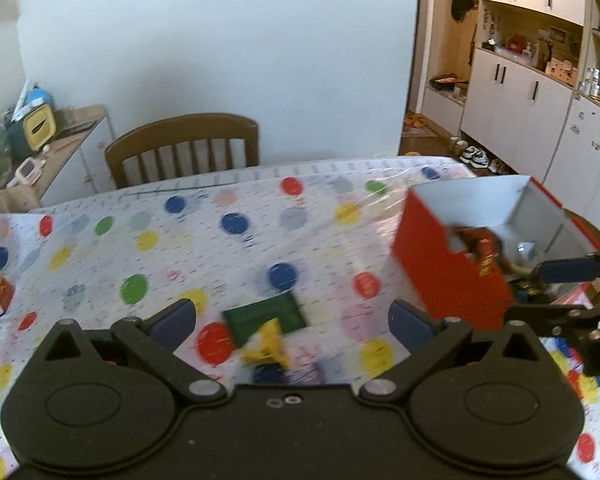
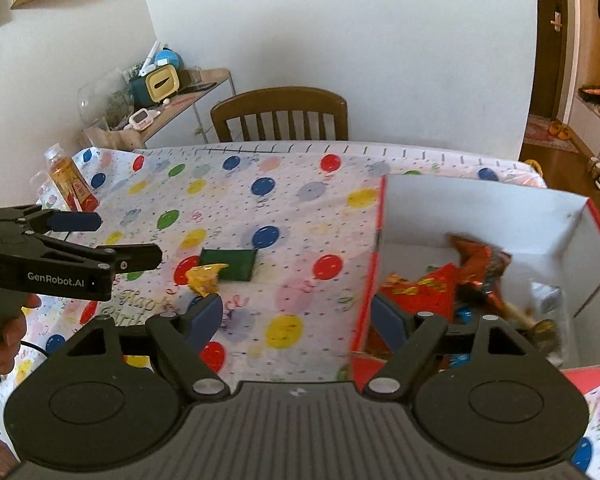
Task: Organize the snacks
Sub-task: 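Move both tools back over the remaining snacks on the table, then lower the left tool onto the clear-wrapped candy while the right tool grasps the purple candy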
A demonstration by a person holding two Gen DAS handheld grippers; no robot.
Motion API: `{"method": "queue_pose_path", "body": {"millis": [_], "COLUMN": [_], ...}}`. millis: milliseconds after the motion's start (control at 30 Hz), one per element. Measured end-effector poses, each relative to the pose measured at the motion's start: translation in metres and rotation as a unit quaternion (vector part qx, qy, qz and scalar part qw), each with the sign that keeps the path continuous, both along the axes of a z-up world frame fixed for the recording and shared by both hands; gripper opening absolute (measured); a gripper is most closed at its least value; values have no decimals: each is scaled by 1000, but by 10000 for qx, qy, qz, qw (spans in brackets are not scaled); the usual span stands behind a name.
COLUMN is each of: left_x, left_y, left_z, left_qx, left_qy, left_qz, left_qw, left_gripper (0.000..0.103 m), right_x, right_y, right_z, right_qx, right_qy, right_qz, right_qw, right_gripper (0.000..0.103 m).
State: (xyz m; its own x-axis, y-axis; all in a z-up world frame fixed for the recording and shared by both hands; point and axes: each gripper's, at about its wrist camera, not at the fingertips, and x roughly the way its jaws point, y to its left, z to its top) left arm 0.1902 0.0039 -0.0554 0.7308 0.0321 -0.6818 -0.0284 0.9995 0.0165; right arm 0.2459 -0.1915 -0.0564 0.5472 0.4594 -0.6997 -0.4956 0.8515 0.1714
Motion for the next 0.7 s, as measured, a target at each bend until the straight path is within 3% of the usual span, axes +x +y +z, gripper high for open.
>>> {"method": "queue_pose_path", "body": {"millis": [367, 700], "left_x": [-12, -13], "left_y": [61, 71], "left_z": [-41, -91], "left_qx": [-78, -142], "left_qy": [239, 616], "left_qz": [117, -56], "left_qw": [9996, 9980], "left_gripper": [102, 102], "right_x": [6, 22], "right_y": [51, 86], "right_z": [-33, -76], "right_qx": [-134, -281], "right_qy": [321, 902], "right_qz": [-86, -34], "right_qw": [9994, 9955], "right_gripper": [81, 81]}}
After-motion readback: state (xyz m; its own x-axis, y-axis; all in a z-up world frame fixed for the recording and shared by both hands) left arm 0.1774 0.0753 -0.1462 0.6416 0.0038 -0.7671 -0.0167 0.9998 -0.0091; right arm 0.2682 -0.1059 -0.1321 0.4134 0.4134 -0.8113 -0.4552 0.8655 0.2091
